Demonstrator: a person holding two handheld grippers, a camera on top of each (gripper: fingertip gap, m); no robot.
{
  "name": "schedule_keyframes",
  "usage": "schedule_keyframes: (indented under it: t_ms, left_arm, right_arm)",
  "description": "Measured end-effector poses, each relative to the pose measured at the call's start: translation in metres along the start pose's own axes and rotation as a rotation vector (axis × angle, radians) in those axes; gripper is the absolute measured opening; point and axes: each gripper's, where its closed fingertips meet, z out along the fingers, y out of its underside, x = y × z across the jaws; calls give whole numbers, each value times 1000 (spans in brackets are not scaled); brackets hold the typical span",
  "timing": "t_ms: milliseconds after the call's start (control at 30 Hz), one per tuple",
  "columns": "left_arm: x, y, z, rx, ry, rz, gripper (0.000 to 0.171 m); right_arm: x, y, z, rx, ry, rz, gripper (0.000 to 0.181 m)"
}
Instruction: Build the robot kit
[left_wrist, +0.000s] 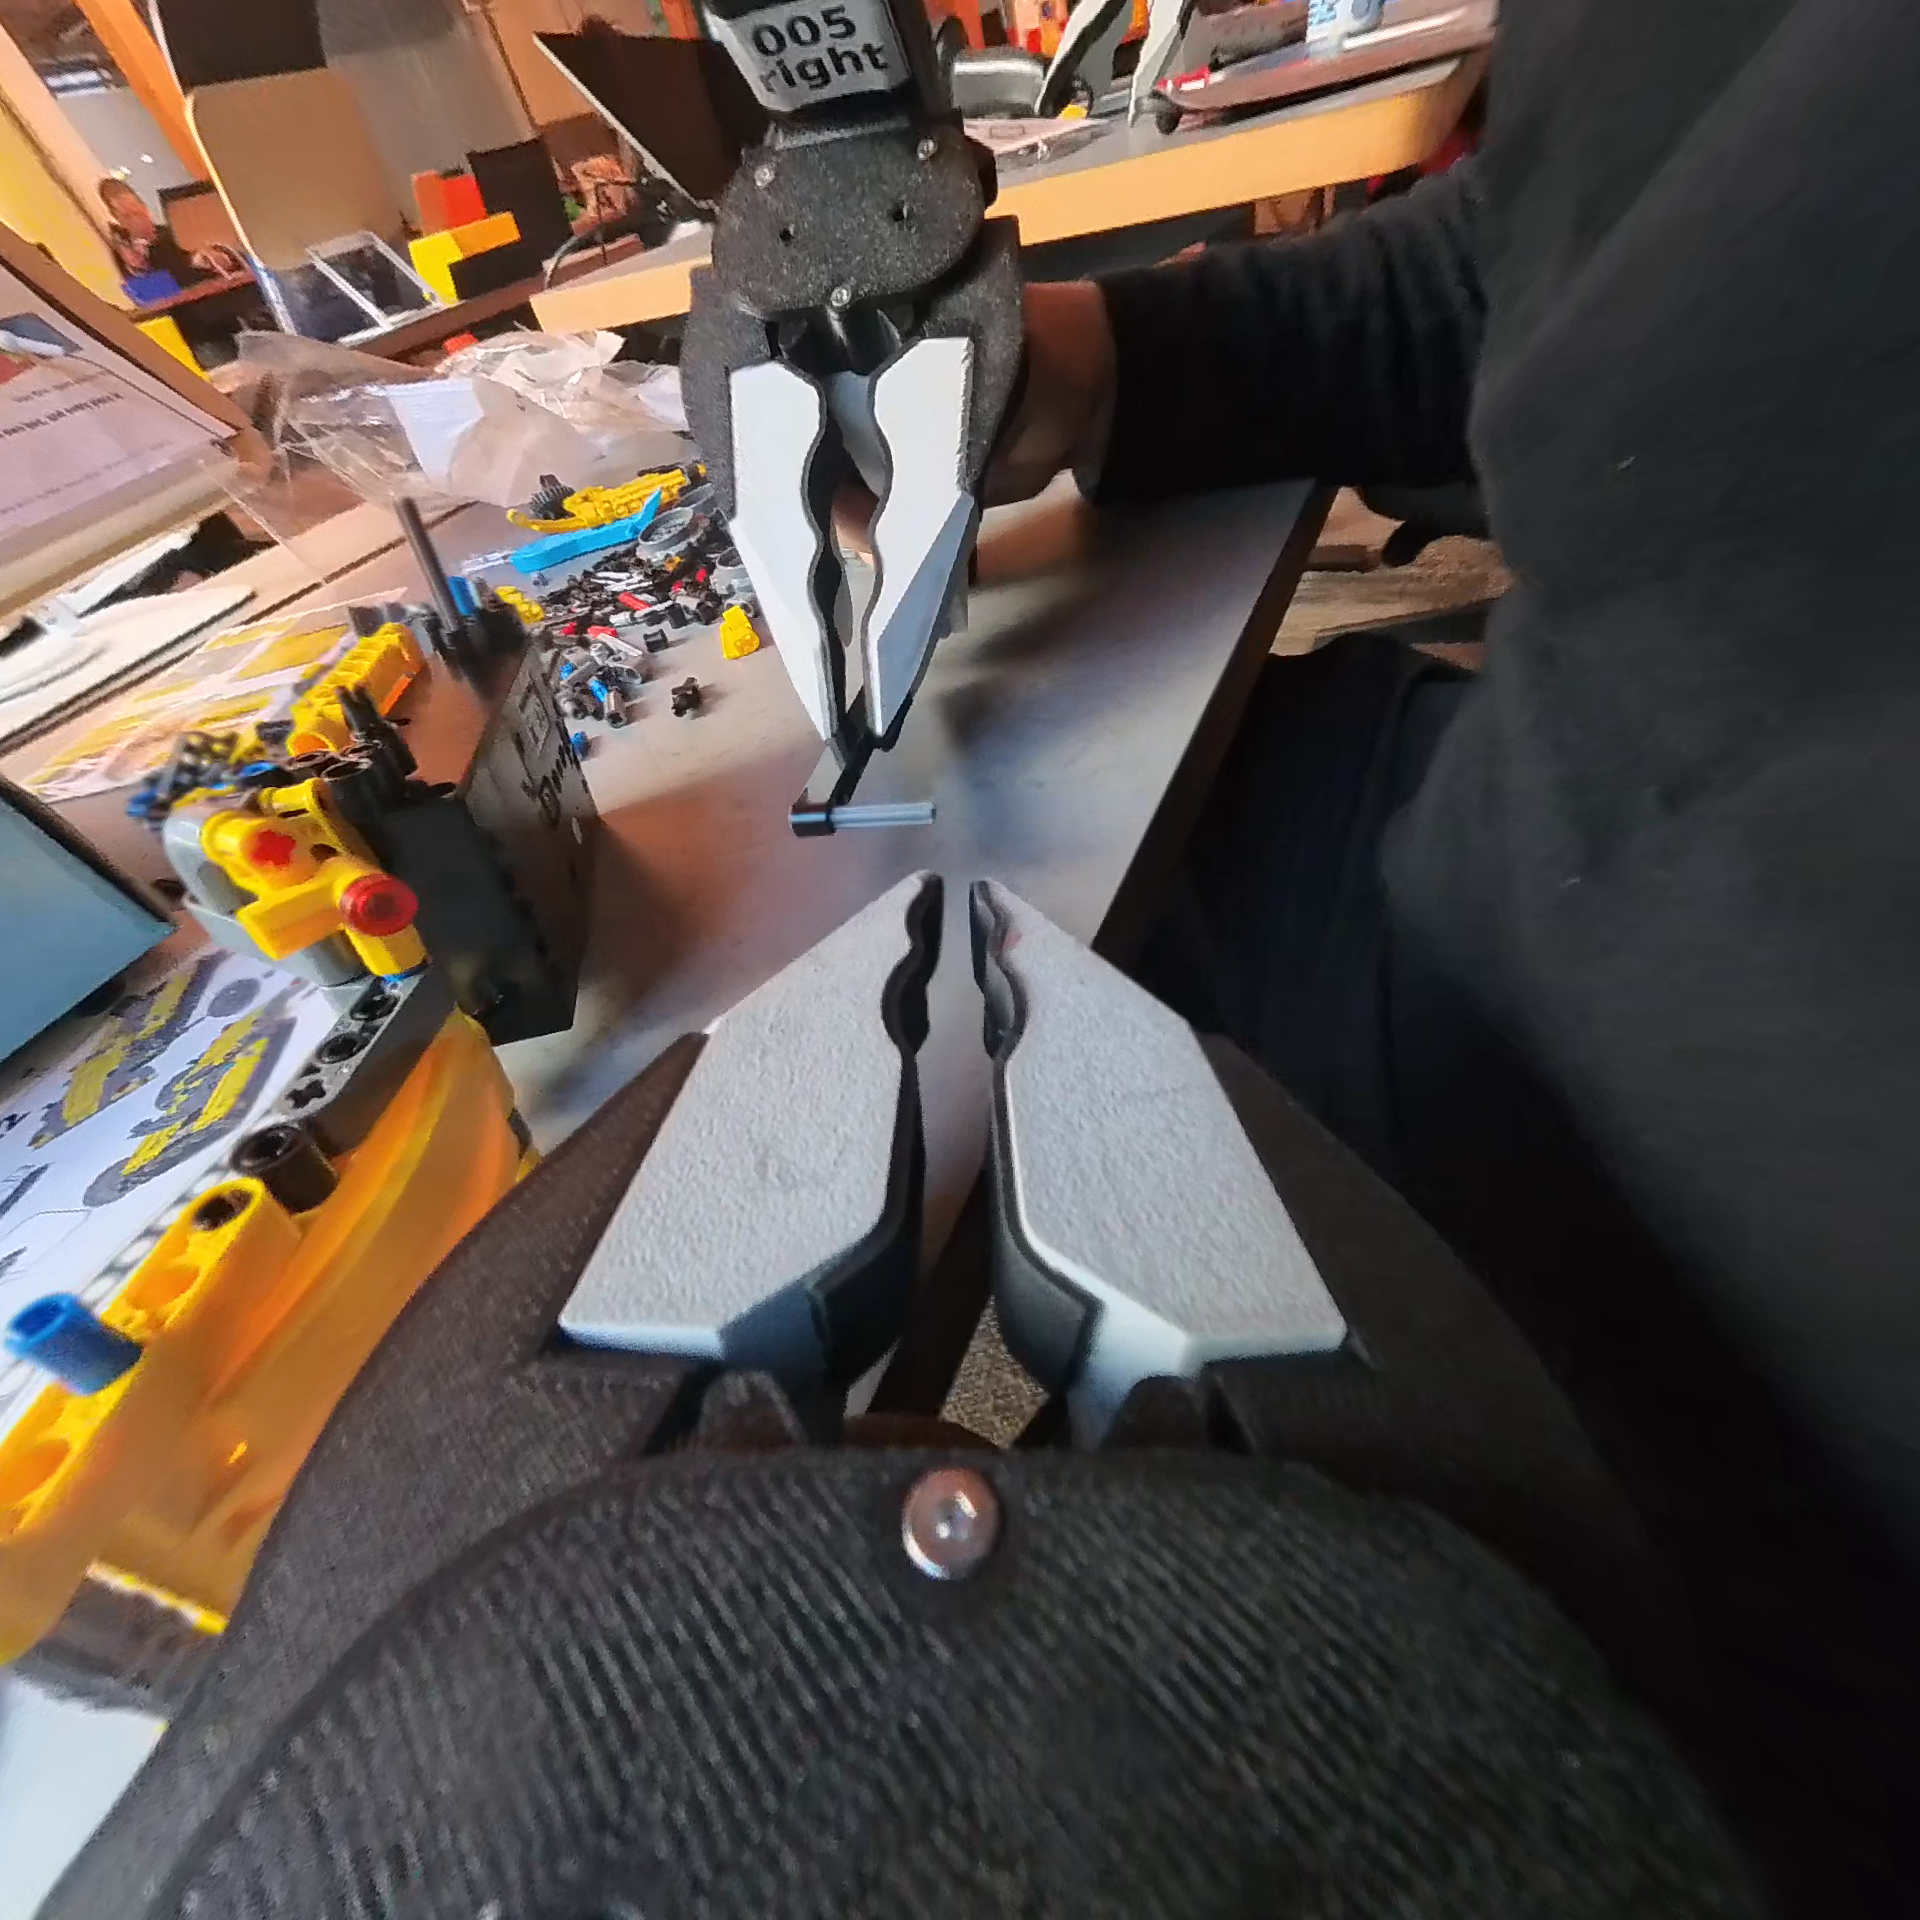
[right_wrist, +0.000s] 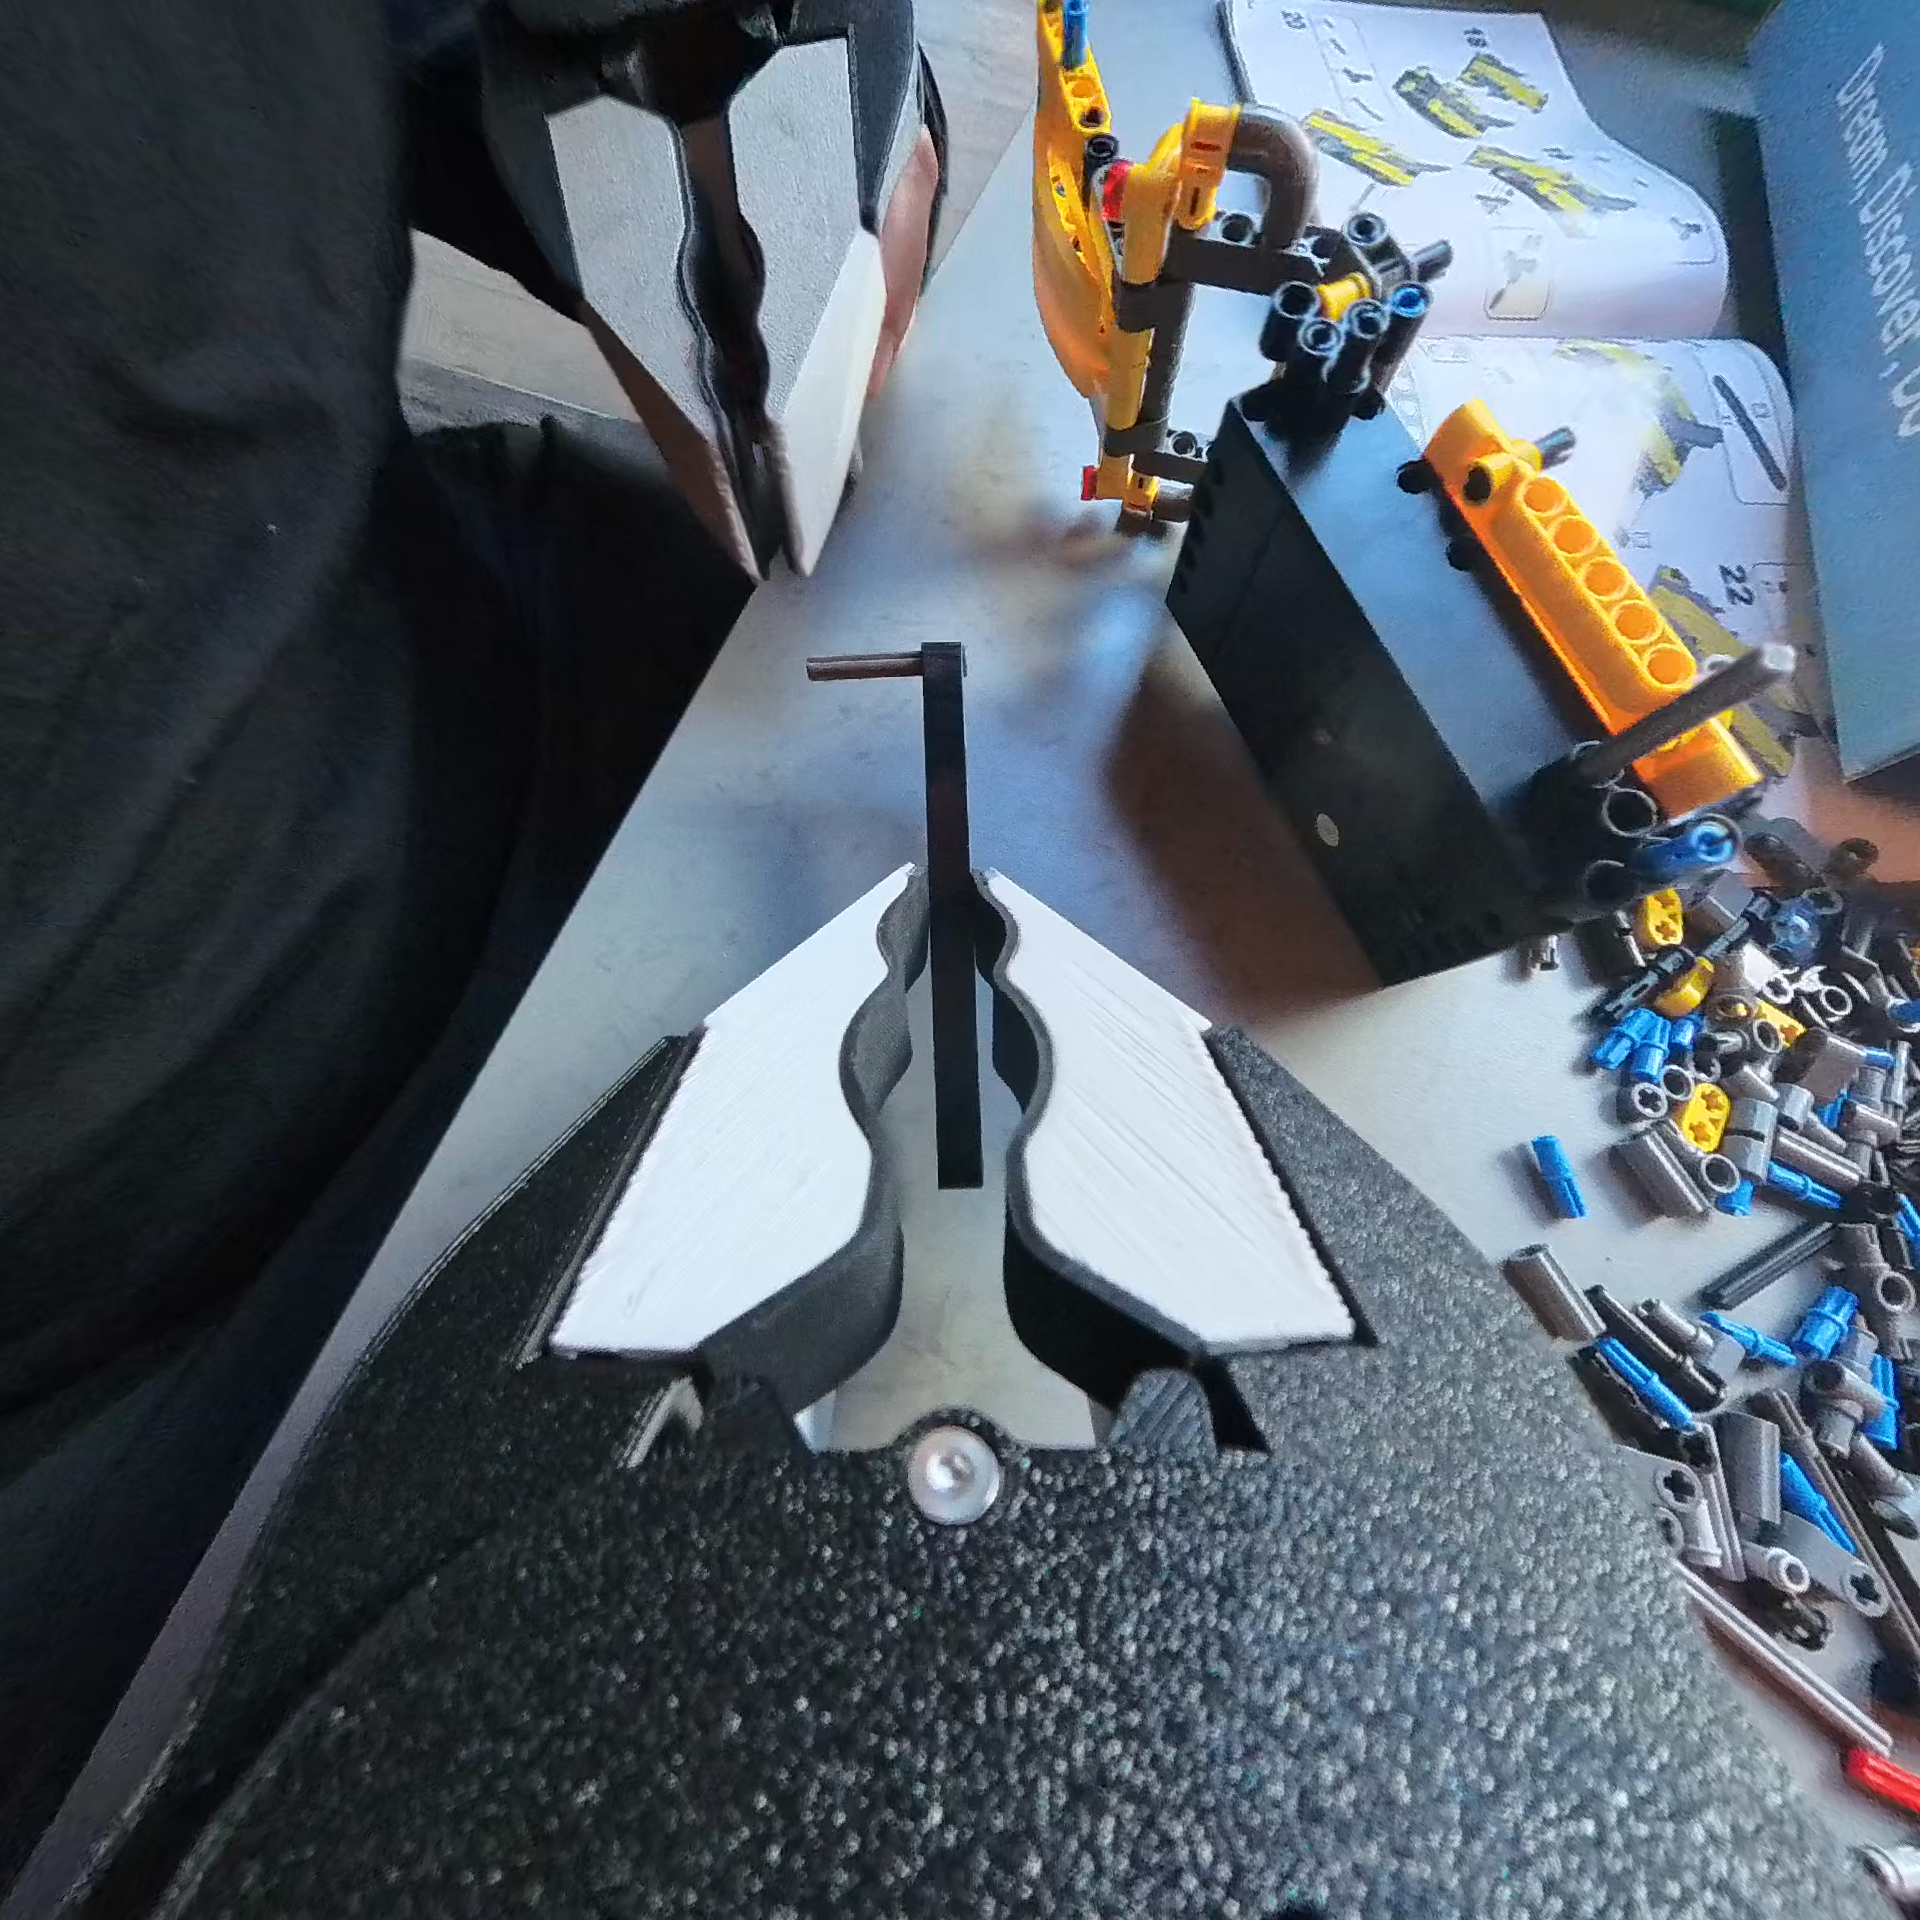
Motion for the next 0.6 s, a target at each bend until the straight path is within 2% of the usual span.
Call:
schedule_keyframes:
  t_ms: [600]
  left_arm:
    - [-2, 4, 2, -31, -51, 58, 5]
  right_arm:
    - [8, -11, -1, 48, 51, 50, 7]
